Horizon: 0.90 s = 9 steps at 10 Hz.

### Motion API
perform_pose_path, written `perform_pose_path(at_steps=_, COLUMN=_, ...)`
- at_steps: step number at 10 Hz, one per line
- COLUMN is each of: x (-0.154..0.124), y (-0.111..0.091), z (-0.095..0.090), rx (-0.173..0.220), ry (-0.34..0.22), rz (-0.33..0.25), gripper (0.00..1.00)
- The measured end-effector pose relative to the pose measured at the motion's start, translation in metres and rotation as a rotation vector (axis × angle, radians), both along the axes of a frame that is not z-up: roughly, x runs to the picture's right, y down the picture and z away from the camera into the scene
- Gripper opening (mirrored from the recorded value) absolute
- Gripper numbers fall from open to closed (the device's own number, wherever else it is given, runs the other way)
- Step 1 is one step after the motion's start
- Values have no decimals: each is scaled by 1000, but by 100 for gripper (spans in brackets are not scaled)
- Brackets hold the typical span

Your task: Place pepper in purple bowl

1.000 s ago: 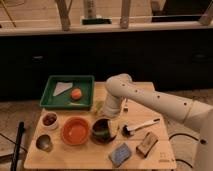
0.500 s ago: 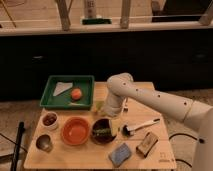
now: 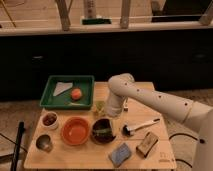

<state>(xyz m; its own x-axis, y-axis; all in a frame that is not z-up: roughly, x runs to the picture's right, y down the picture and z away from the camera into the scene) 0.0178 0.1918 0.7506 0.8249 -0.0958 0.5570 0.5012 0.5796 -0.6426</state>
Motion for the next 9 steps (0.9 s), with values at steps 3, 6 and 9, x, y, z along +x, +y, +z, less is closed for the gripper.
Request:
perform_pose_path(at_steps=3, x=-1, y=0, z=0, rx=3, ry=-9, rz=-2, gripper=80)
perform_pose_path(at_steps=6, x=-1, y=-1, z=0, rx=3, ry=-12, rz=-1, gripper=80)
perform_pose_path(at_steps=9, x=1, y=-3, z=4, rx=13, ry=-13, rz=7, gripper=80)
